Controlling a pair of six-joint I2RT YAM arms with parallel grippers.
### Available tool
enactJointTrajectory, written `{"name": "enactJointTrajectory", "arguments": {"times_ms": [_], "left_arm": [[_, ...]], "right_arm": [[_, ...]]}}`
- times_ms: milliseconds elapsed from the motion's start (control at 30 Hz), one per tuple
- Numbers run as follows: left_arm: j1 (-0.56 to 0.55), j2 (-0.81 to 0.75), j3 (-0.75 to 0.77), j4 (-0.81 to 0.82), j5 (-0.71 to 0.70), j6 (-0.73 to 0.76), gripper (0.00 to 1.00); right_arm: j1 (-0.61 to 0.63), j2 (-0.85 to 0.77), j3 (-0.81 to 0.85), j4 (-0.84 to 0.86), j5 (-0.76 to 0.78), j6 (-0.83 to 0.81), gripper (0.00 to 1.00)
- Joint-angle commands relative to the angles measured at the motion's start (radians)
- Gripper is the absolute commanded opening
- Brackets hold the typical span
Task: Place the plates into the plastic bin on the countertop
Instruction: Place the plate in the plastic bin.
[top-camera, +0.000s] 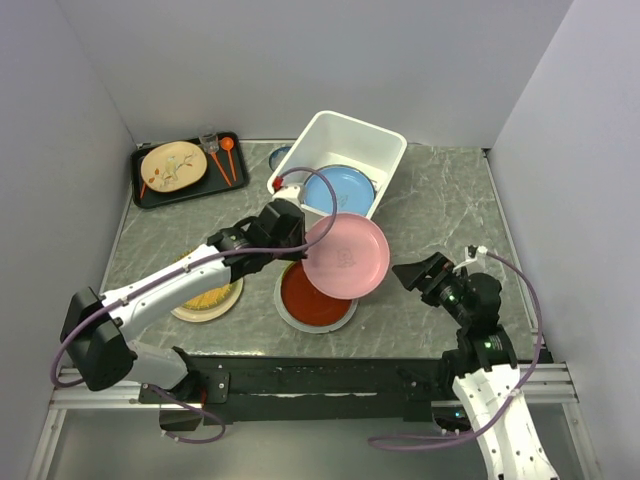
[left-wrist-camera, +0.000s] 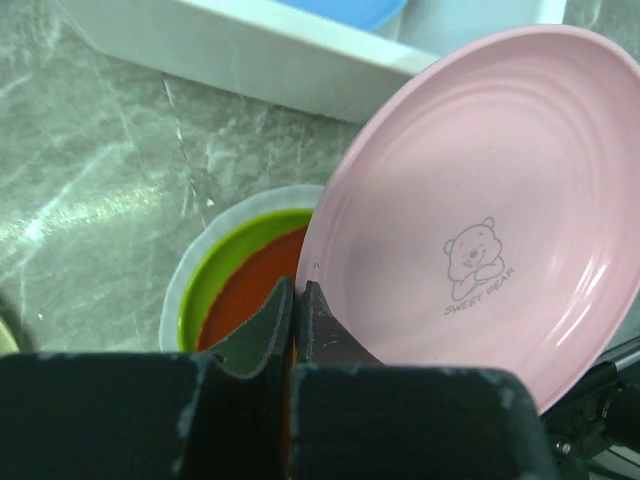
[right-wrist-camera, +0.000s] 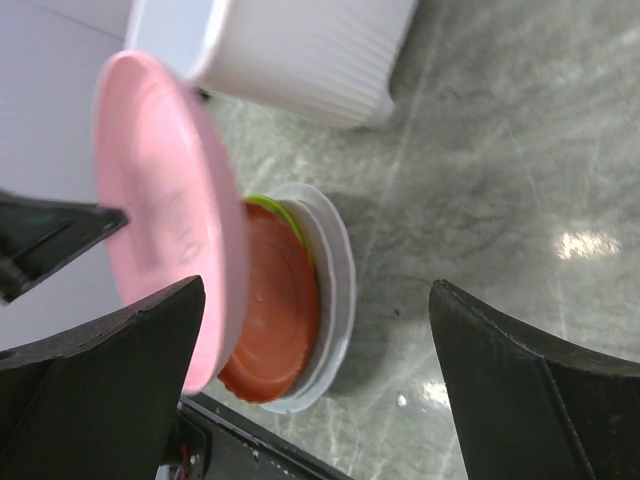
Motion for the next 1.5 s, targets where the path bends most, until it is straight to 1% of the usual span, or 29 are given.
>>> {"name": "enactJointTrajectory", "arguments": {"times_ms": [0,133,300,400,600,833,1000,1133,1300,1467], "left_arm": [[0.051,0.012,0.082,0.039,0.025,0.037,0.01],[0.088,0.038,0.138,0.024,0.031,0.057,0.01],[0.121,0.06,0.173,0.022,0.056,0.069,0.01],[0.132,0.07,0.196,0.015,0.065,0.069,0.01],[0.137,0.127,0.273,-0.014,0.053,0.075,0.01],[0.146,0.139,0.302,-0.004,0.034,0.071,0.01],[0.16,0.15,0.323,0.028,0.045,0.071,0.01],[0.177,0.196,0.365,0.03,0.063,0.08,0.01],[0.212,0.251,0.44,0.035,0.088,0.095,0.01],[0.258,0.322,0.501,0.053,0.181,0.092,0.01]], "right_arm": [[0.001,-0.058,0.024,-0.005,-0.004,0.008,1.0],[0.001,-0.044,0.027,-0.027,-0.007,-0.024,1.0],[0.001,-0.047,-0.002,-0.022,-0.024,-0.024,1.0],[0.001,-0.059,-0.027,0.001,-0.032,-0.016,1.0],[0.001,-0.017,-0.047,0.045,-0.052,-0.044,1.0],[0.001,0.04,-0.032,0.076,-0.064,-0.091,1.0],[-0.001,0.062,-0.058,0.119,-0.082,-0.072,1.0],[-0.001,0.059,-0.111,0.183,-0.105,-0.029,1.0],[-0.002,0.071,-0.151,0.216,-0.119,-0.01,1.0],[-0.001,0.089,-0.171,0.249,-0.133,-0.004,1.0]]}}
